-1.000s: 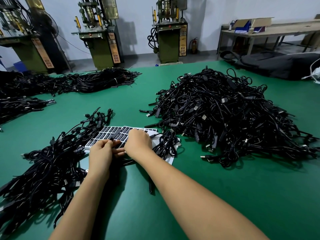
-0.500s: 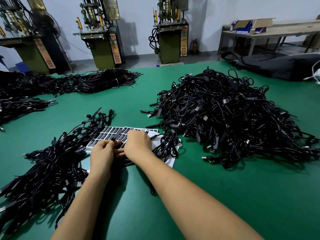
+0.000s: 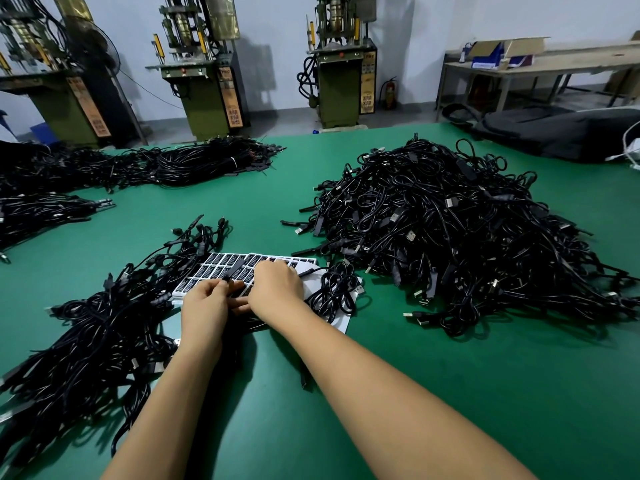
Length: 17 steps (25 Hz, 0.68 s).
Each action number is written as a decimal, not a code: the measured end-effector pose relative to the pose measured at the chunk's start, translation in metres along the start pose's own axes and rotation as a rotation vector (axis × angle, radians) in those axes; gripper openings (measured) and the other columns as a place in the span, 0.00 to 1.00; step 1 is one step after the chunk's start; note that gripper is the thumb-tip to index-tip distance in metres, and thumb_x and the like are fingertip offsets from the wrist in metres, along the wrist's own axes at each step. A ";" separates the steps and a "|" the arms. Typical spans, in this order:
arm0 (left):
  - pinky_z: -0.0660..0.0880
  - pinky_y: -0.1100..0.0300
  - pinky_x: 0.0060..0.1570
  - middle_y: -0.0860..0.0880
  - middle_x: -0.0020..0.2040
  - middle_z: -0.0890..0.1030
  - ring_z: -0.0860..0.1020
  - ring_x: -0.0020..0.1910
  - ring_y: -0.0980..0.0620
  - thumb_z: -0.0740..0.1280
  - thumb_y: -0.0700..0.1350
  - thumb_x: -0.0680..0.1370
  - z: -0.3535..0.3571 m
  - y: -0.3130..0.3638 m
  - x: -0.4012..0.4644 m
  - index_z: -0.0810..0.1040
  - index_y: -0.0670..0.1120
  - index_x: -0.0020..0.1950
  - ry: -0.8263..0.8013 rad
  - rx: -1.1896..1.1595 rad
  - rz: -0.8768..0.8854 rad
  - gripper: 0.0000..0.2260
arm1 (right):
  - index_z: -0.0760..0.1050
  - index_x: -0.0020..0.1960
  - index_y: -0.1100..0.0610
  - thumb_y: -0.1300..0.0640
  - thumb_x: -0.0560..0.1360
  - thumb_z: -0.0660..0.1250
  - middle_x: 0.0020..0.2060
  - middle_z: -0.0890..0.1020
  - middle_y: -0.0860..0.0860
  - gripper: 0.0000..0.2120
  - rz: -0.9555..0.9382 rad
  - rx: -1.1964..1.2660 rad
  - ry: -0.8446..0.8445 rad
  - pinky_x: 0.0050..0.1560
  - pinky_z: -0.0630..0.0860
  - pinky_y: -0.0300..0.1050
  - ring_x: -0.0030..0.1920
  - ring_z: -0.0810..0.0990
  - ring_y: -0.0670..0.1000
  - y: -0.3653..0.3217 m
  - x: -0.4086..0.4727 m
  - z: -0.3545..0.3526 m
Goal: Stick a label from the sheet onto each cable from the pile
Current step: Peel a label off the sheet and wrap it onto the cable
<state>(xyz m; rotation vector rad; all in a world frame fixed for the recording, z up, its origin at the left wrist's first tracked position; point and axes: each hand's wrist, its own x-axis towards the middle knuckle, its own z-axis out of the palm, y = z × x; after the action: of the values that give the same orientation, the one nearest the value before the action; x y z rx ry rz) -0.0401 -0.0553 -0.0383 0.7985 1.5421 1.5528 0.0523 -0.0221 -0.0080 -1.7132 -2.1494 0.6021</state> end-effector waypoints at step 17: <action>0.79 0.52 0.31 0.41 0.44 0.81 0.78 0.27 0.48 0.57 0.38 0.82 -0.001 -0.006 0.006 0.74 0.37 0.53 0.008 -0.050 -0.038 0.08 | 0.73 0.54 0.59 0.63 0.75 0.64 0.55 0.76 0.57 0.08 -0.182 0.138 0.162 0.52 0.69 0.48 0.57 0.73 0.60 0.015 -0.003 0.019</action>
<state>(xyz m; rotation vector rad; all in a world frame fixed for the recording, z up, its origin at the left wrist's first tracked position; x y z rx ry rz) -0.0434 -0.0511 -0.0453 0.7316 1.5096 1.5626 0.0566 -0.0247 -0.0319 -1.4252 -2.0699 0.5285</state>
